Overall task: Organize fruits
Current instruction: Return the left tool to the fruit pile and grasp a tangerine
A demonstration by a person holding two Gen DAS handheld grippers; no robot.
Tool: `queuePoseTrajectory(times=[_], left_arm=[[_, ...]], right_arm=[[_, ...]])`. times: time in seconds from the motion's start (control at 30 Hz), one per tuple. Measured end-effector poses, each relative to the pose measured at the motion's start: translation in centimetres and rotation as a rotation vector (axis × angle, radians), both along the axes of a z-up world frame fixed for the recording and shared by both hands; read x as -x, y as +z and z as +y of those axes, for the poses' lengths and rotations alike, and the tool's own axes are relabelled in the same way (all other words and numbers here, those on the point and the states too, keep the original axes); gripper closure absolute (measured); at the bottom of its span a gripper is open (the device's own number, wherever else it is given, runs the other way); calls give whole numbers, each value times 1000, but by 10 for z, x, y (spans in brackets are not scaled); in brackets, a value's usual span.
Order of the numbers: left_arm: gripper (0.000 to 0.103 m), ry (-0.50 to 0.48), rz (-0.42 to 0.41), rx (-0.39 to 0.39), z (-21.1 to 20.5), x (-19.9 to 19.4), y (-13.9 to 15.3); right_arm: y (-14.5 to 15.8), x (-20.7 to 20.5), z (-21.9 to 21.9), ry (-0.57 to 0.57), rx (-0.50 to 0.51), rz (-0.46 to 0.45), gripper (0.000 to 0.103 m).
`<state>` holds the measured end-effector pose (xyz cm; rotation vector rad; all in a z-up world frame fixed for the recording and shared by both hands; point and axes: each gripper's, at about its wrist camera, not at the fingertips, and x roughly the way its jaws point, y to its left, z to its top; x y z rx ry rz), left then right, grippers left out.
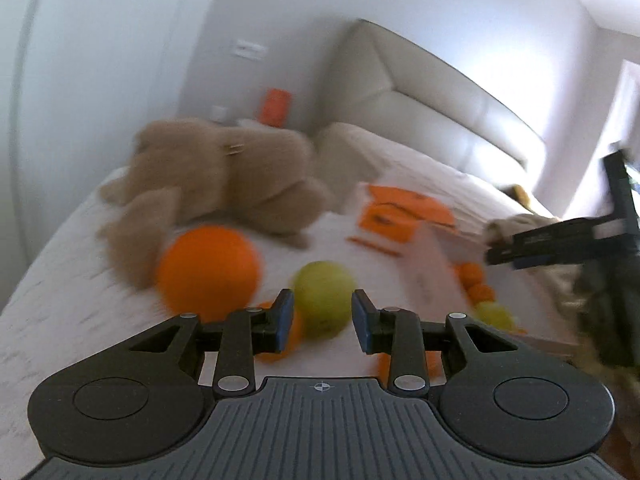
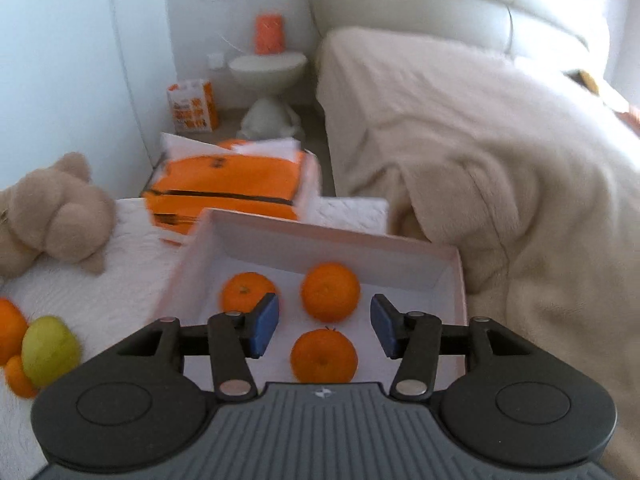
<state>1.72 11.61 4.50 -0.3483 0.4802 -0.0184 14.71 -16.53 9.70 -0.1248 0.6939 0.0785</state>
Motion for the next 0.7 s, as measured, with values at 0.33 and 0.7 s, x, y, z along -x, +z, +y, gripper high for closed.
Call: queuePoseTrajectory(times=[0.33,0.7], left_arm=[[68,265,-92,161,55,18,-28],[68,143,-65,94,34,9,-30]], right_arm=[[-18,82,96,322,27,-26,51],[-81,110,127,303,69,-122,50]])
